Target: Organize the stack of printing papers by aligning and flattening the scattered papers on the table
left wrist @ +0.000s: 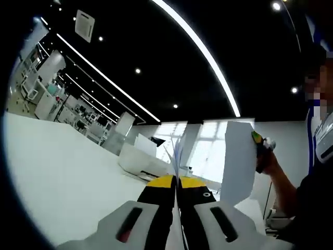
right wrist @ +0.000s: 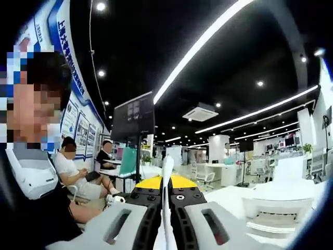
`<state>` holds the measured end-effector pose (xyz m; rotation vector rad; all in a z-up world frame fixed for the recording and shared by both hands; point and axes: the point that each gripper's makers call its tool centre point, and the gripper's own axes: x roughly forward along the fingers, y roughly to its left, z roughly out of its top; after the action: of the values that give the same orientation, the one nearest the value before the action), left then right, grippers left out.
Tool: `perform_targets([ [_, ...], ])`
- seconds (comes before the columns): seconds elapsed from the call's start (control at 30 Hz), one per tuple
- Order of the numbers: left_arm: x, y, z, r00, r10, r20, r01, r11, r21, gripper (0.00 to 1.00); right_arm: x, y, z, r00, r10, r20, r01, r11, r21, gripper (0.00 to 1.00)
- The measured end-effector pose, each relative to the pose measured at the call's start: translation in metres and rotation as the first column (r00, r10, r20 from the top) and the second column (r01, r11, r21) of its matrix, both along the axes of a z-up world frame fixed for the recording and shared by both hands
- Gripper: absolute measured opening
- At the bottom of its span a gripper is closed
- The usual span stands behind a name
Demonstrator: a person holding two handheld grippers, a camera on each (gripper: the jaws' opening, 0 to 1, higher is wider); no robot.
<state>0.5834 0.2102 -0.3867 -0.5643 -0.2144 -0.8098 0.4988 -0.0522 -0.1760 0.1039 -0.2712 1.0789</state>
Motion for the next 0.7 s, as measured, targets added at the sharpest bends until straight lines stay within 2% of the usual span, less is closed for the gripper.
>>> perform_targets([
  [0.1, 0.0, 0.001, 0.0, 1.0, 0.0, 0.001, 0.0, 1.0, -0.001, 0.07, -0.005, 0.005, 0.005, 1.0, 0.031, 0.003, -0.031, 0.999, 0.017, 0.0],
  [0.27, 0.0, 0.0, 0.0, 1.0, -0.001, 0.001, 0.001, 1.0, -0.002, 0.07, -0.009, 0.011, 0.006, 0.997, 0.071, -0.025, -0.07, 0.996, 0.047, 0.0],
  [0.37, 0.0, 0.0, 0.0, 1.0, -0.001, 0.001, 0.001, 1.0, -0.003, 0.07, -0.01, 0.015, 0.004, 0.997, 0.075, -0.025, -0.073, 0.996, 0.044, 0.0],
  [0.7, -0.001, 0.0, 0.0, 1.0, -0.002, 0.002, 0.002, 1.0, 0.0, 0.07, -0.032, 0.034, 0.008, 0.99, 0.14, -0.02, -0.139, 0.989, 0.041, 0.0],
])
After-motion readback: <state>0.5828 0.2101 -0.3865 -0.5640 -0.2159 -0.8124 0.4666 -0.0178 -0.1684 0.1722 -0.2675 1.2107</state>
